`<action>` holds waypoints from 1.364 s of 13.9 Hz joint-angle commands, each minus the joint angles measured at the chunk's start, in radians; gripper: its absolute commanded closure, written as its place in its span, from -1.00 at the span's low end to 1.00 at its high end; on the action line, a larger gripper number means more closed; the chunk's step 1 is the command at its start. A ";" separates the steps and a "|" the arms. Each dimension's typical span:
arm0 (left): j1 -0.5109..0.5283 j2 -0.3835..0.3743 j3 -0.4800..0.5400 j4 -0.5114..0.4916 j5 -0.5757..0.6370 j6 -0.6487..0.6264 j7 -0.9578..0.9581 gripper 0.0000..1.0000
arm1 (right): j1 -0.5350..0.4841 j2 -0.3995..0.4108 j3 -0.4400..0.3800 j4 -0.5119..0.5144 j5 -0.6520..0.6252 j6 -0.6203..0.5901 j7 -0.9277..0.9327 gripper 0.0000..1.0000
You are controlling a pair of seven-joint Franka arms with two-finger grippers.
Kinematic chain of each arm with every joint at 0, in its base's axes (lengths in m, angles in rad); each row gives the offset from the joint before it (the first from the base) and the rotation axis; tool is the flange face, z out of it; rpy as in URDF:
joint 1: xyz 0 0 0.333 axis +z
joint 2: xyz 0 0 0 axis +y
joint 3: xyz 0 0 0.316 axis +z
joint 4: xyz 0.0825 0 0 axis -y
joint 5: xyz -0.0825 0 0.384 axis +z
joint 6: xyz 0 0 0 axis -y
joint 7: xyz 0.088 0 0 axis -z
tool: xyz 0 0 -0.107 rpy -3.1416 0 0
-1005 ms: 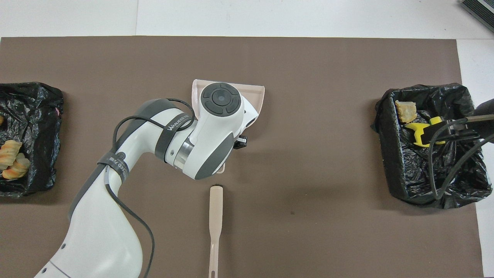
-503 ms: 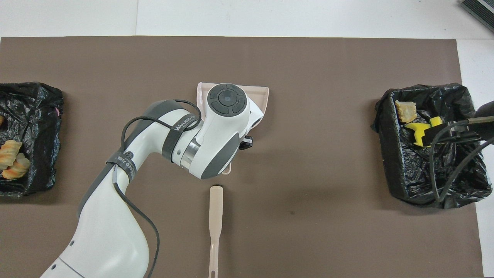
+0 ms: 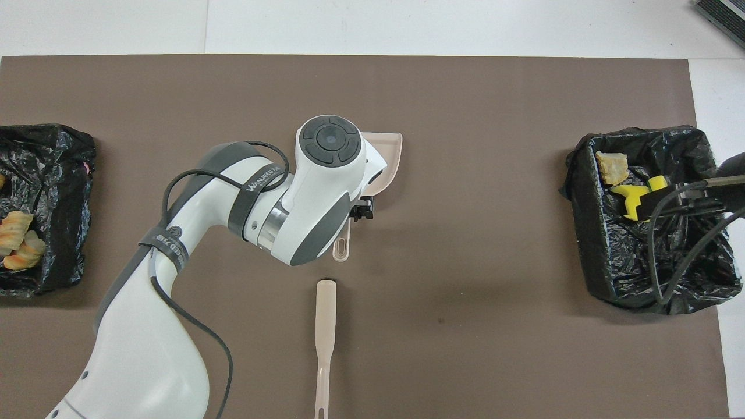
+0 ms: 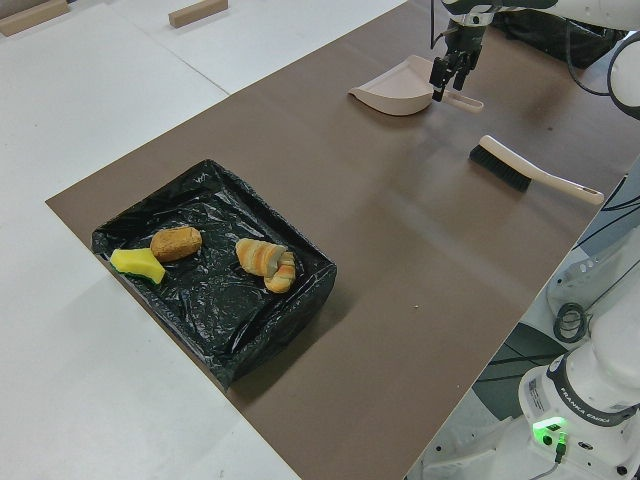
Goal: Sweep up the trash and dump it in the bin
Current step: 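Set down the dustpan and open the left gripper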
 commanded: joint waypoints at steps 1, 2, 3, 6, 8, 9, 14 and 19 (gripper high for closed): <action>0.049 -0.125 0.002 -0.051 0.018 -0.082 0.008 -1.00 | -0.007 -0.021 0.007 -0.018 0.002 -0.007 0.015 -1.00; 0.072 -0.163 0.002 -0.068 0.018 -0.105 0.011 -1.00 | -0.007 -0.019 0.007 -0.018 0.007 0.002 0.015 -1.00; 0.101 -0.204 0.002 -0.091 0.018 -0.109 0.022 -1.00 | -0.007 -0.019 0.007 -0.018 0.013 0.002 0.015 -1.00; 0.204 -0.326 0.002 -0.120 0.018 -0.147 0.201 -1.00 | -0.007 -0.019 0.009 -0.018 0.013 0.002 0.016 -1.00; 0.273 -0.381 0.002 -0.113 0.018 -0.217 0.313 -1.00 | -0.007 -0.019 0.009 -0.018 0.013 0.004 0.018 -1.00; 0.297 -0.405 0.002 -0.110 0.016 -0.233 0.365 -1.00 | -0.007 -0.019 0.009 -0.016 0.015 0.004 0.016 -1.00; 0.409 -0.514 0.010 -0.099 0.004 -0.313 0.470 -1.00 | -0.007 -0.017 0.009 -0.016 0.015 0.004 0.018 -1.00; 0.440 -0.522 0.010 -0.041 -0.013 -0.351 0.471 -1.00 | 0.003 -0.016 0.007 -0.016 -0.005 0.008 0.015 -1.00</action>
